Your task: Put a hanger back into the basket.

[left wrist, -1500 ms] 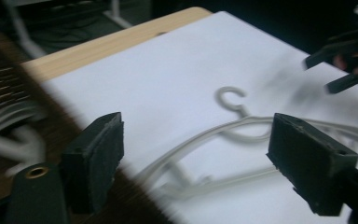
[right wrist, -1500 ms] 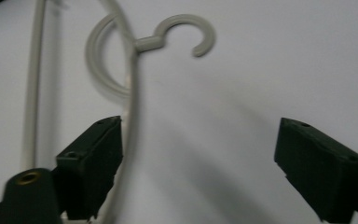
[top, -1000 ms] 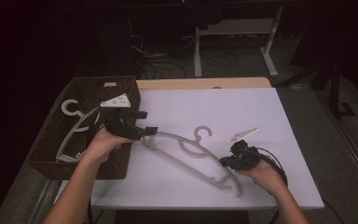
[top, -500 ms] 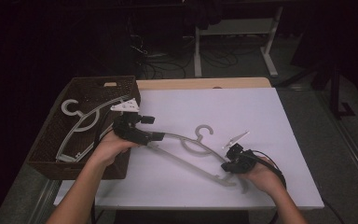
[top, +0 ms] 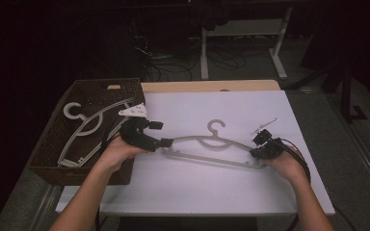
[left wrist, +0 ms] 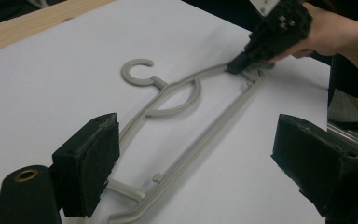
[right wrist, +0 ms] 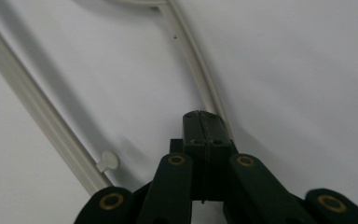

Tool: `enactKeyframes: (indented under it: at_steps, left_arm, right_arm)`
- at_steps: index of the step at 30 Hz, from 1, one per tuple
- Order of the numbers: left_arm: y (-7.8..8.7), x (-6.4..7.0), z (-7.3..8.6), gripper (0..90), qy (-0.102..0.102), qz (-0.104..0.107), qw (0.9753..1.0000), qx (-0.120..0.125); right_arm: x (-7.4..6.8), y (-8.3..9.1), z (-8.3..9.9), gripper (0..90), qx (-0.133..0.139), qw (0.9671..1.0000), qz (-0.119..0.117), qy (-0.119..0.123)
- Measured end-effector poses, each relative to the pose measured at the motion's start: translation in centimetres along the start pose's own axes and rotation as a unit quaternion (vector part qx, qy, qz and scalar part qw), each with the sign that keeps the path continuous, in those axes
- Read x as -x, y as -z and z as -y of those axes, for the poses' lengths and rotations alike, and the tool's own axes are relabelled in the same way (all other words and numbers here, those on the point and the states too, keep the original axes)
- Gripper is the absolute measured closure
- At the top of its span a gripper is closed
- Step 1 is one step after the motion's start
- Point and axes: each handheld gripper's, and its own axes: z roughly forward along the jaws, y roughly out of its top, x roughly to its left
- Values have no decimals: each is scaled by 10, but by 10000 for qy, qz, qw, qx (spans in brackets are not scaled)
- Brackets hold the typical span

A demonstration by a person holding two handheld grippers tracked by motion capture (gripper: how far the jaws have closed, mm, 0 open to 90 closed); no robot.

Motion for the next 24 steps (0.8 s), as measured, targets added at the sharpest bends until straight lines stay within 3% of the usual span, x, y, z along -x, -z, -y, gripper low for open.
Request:
enactKeyframes:
  at_steps: [6, 9, 17, 24]
  left_arm:
    - [-2, 2, 0, 145, -21, 16, 10000, -27]
    - [-3, 2, 1, 145, -24, 33, 10000, -56]
    - [-3, 1, 2, 145, -17, 59, 10000, -50]
    - [-4, 2, 3, 145, -38, 72, 9999, -74]
  right_arm:
    - [26, -6, -9, 895, 99, 9993, 205, -285]
    - [31, -6, -11, 895, 271, 9987, 77, -416]
    - [16, 25, 2, 895, 696, 9966, -184, -408]
    - [9, 31, 21, 894, 663, 9969, -111, -399]
